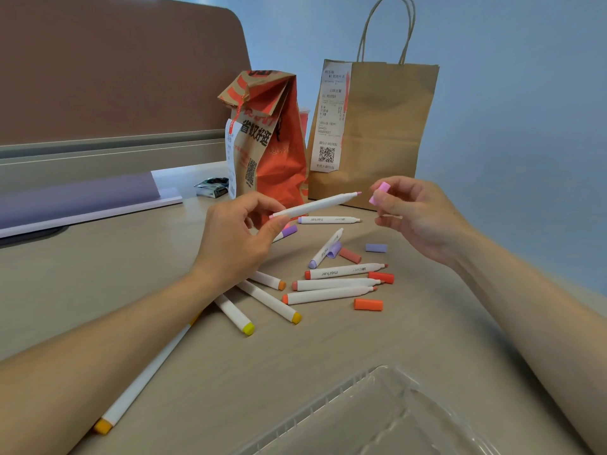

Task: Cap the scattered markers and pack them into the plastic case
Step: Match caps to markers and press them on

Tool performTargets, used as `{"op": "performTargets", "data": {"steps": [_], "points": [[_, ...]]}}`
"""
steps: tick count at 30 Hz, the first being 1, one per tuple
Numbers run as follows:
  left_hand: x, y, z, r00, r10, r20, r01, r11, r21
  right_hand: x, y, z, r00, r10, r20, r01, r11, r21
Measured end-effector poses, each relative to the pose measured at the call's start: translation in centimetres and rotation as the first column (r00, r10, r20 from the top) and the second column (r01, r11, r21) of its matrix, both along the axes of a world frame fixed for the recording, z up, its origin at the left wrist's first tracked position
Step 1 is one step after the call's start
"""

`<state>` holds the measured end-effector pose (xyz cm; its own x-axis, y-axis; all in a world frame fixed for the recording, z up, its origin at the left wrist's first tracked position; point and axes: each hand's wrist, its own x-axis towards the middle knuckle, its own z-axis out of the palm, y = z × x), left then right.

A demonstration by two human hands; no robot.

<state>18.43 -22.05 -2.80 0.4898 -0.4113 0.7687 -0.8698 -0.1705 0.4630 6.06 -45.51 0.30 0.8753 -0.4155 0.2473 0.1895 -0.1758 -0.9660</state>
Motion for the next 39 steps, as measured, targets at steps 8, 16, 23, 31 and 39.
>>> {"op": "performTargets", "data": {"steps": [8,16,23,31,39], "points": [[0.2,0.1,-0.2,0.999,-0.019,0.03,0.019,1.0,0.002,-0.3,0.1,0.3,0.997,0.072,0.025,-0.073,0.997,0.032],[-0.1,0.2,-0.1,0.997,-0.057,0.052,0.056,0.998,0.019,-0.5,0.9,0.3,0.995,0.091,-0.029,-0.094,0.983,-0.16],[-0.3,0.4,-0.1,0.997,-0.075,0.013,0.075,0.997,-0.022,-0.7,1.4,0.5,0.999,0.051,0.0,-0.049,0.947,-0.318],[-0.6,0.5,0.1,0.994,-0.035,0.103,0.039,0.998,-0.039,-0.7,1.5,0.2,0.997,-0.001,0.072,0.041,0.834,-0.551],[-0.4,0.6,-0.3,0.988,-0.058,0.142,0.06,0.998,-0.009,-0.2,1.8,-0.5,0.996,-0.015,0.09,0.065,0.813,-0.579]]}}
